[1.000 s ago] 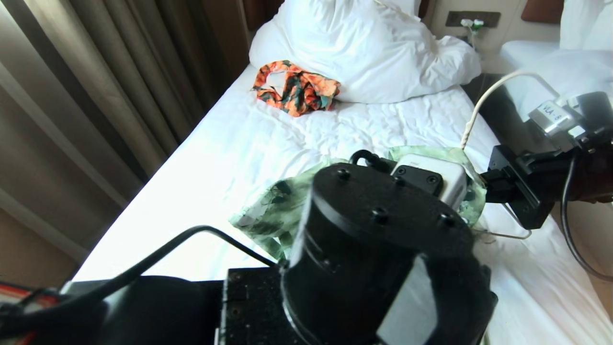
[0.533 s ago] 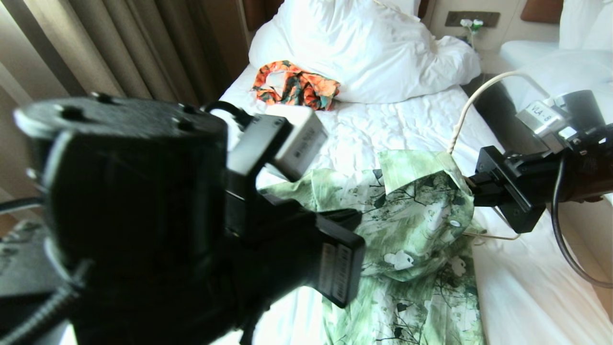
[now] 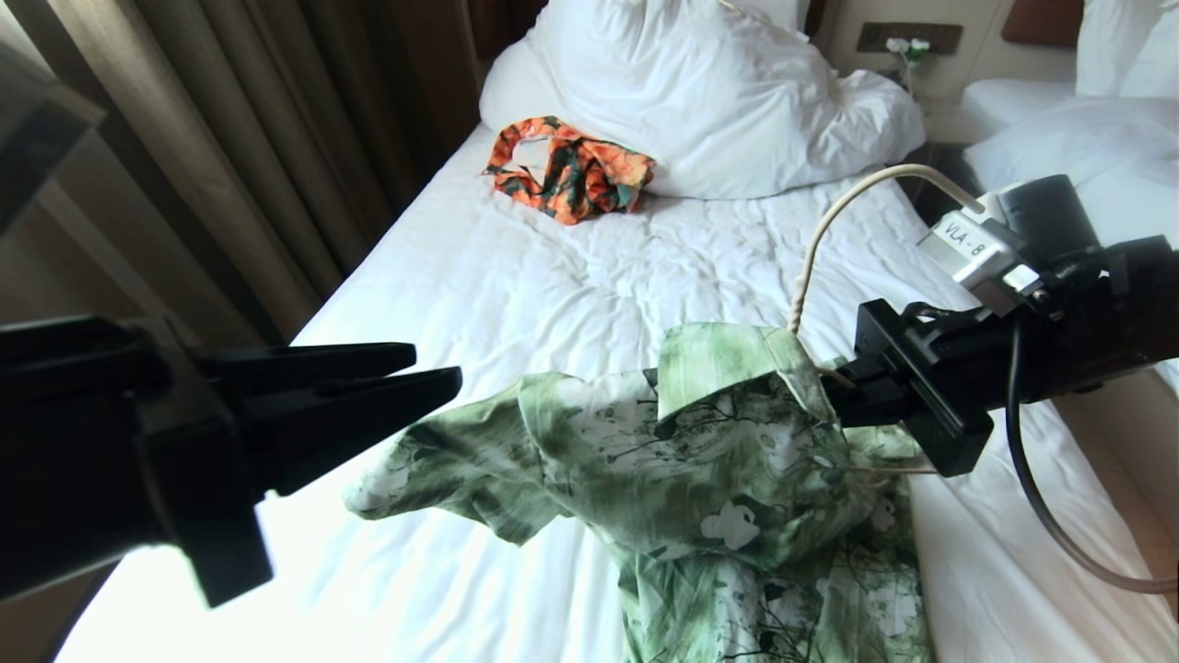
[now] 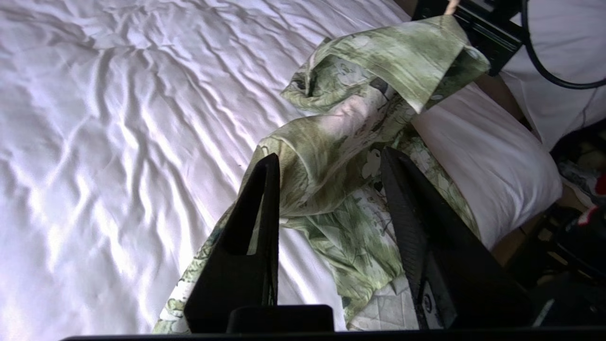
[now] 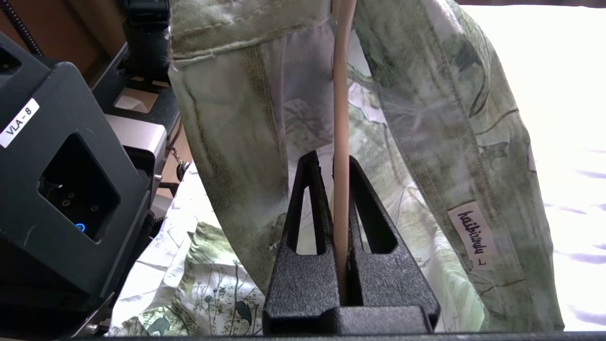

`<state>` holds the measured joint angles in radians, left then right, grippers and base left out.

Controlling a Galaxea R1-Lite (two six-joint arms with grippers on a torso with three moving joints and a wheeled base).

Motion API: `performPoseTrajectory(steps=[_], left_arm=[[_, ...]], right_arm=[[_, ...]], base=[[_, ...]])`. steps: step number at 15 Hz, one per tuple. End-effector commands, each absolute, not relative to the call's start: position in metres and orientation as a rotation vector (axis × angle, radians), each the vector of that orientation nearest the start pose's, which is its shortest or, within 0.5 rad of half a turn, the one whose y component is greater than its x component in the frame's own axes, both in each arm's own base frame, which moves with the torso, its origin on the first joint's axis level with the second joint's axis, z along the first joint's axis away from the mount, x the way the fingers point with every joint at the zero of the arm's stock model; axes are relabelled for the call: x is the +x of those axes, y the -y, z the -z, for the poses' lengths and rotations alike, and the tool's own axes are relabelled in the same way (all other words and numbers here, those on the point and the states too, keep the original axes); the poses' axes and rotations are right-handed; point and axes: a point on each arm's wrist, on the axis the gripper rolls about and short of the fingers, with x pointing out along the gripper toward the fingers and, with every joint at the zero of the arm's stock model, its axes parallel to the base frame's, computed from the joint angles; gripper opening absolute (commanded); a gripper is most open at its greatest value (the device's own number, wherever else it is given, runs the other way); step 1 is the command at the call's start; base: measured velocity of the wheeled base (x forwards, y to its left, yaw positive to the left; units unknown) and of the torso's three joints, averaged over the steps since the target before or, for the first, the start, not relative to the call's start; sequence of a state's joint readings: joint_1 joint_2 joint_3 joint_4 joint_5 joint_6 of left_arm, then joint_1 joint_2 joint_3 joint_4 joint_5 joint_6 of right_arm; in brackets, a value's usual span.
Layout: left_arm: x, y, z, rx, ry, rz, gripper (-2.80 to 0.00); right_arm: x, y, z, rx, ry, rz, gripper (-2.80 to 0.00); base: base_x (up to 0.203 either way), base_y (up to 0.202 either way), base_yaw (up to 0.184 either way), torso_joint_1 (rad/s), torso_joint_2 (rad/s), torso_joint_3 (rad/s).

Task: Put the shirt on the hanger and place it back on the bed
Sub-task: Hook the other side of the shirt onto the hanger

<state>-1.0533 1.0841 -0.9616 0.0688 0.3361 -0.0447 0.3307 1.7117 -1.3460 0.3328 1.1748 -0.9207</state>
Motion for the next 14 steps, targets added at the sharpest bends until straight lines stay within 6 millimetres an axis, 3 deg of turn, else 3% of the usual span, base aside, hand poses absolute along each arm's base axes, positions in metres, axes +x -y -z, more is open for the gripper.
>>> performPoseTrajectory(steps=[1,5,8,10,14], left_arm=[[0.065,0.099,-0.305,0.065,-0.126,0.767,0.00],[0.074,0.120,-0.296,0.175,-0.152,0.875,0.00],[0.101,0.150,-0.290,0.206,-0.115,0.870,0.00],[0.114,0.158,-0.286,0.214,-0.094,0.933,0.00],[0.121,0.168,-0.266,0.232,-0.127,0.949,0.00]], right_arm=[[0.275,-0.125,-0.248,-0.406,0.018,-1.633,-2.80],[0.271,-0.132,-0.251,-0.414,0.032,-1.652,-2.80],[0.268,-0.133,-0.251,-0.413,0.033,-1.658,-2.80],[0.267,-0.133,-0.252,-0.415,0.037,-1.659,-2.80],[0.267,-0.133,-0.252,-0.415,0.040,-1.663,-2.80]], base=[[0.000,0.000,0.000,0.000,0.00,0.000],[0.000,0.000,0.000,0.000,0.00,0.000],[0.000,0.000,0.000,0.000,0.00,0.000],[0.000,0.000,0.000,0.000,0.00,0.000],[0.000,0.000,0.000,0.000,0.00,0.000]])
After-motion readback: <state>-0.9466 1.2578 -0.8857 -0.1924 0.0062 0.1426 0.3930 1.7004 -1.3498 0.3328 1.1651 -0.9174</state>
